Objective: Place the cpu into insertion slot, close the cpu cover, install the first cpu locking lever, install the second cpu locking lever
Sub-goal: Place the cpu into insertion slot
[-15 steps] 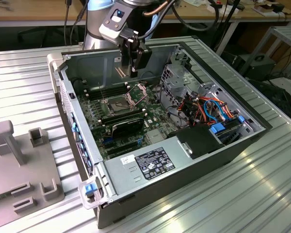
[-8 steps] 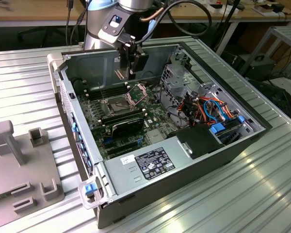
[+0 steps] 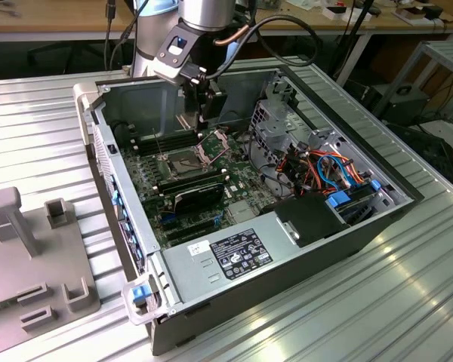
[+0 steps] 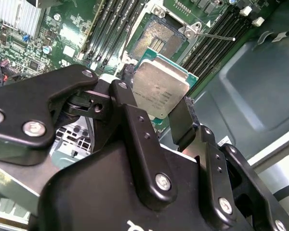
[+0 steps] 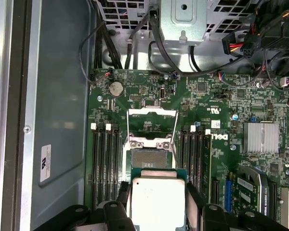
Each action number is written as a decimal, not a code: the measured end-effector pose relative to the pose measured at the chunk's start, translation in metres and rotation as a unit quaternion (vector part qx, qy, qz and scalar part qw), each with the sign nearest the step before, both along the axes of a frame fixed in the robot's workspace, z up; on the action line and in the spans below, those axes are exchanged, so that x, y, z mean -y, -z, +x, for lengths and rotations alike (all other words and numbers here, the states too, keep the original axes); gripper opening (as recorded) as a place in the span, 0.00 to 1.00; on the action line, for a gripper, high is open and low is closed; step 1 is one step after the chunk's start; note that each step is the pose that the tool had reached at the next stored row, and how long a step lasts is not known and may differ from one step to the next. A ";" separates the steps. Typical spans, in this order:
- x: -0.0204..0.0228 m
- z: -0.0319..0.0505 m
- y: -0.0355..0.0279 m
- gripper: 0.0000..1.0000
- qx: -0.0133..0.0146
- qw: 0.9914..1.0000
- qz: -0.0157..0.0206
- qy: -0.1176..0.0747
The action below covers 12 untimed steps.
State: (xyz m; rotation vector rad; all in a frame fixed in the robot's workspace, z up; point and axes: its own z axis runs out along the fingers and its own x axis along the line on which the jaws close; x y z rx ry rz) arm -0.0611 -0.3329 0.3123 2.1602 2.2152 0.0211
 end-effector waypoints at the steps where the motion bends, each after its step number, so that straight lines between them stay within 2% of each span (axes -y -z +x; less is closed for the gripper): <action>1: 0.0000 0.0000 0.0000 0.54 0.000 1.000 0.000 0.000; 12: 0.0000 -0.0001 0.0009 0.54 0.000 1.000 0.002 0.000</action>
